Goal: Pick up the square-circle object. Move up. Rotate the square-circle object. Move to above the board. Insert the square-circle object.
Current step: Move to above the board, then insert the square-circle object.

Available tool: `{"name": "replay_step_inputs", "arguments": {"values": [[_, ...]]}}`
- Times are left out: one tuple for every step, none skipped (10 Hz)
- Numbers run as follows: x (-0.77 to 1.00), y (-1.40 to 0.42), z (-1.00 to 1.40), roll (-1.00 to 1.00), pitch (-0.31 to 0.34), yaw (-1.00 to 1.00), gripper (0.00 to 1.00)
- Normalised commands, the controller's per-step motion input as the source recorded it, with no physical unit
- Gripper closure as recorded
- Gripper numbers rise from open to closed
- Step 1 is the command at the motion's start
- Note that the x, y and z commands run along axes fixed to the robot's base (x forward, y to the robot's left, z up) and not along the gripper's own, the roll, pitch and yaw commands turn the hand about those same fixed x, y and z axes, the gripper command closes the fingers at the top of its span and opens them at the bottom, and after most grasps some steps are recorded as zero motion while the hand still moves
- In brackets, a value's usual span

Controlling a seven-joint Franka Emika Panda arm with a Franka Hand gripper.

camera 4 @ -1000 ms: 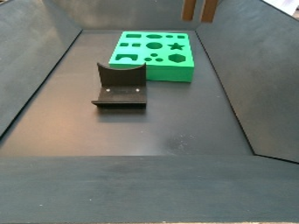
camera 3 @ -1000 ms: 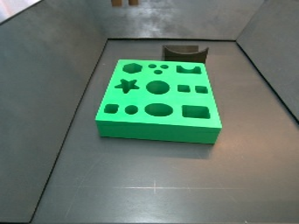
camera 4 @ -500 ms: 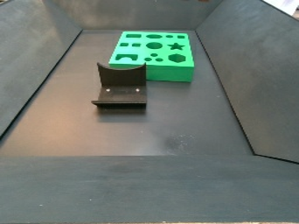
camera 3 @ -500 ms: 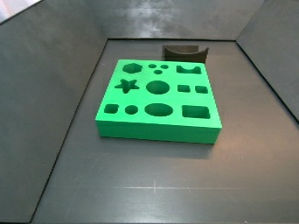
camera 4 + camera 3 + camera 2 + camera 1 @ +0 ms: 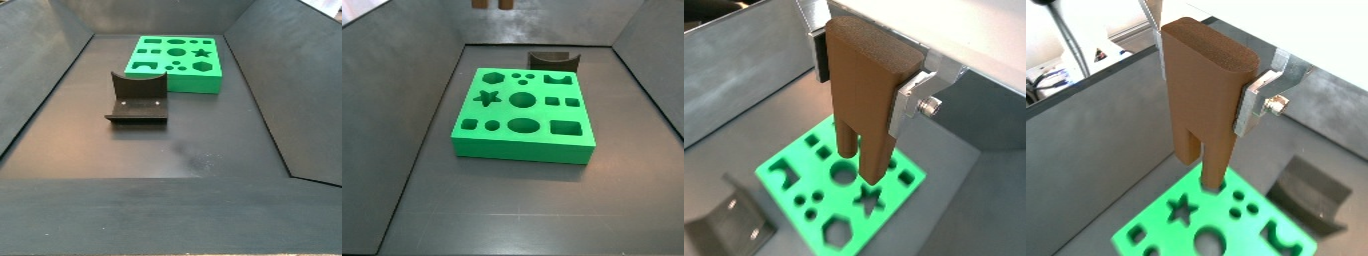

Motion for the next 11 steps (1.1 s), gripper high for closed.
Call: {"name": "replay_step_inputs", "arguments": {"values": [[0.42,-1.00,0.05,0.00,0.118,0.01,1.00],[0.33,-0.72,0.04,0.01,0.128,0.01,1.00],[0.23,-0.43,0.04,0.02,0.136,0.01,1.00],[0.13,-0.18,0.04,0.03,0.113,0.01,1.00],[0.00,0.00,-0.01,0.00,0.007,0.00,1.00],[0.14,0.00,0.00,0.00,0.043,0.00,1.00],[0.08,0.11,-0.51,-0.14,0.000,-0.02,1.00],[0.00,0.00,-0.87,-0.08,0.000,-0.10,1.00],[0.00,-0.08,-1.00,0.00,0.000,-0.06,1.00],[0.00,-0.01,-1.00,0.00,0.000,-0.06,1.00],[0.00,-0.07,-1.00,0.00,-0.009,-0.06,1.00]]}}
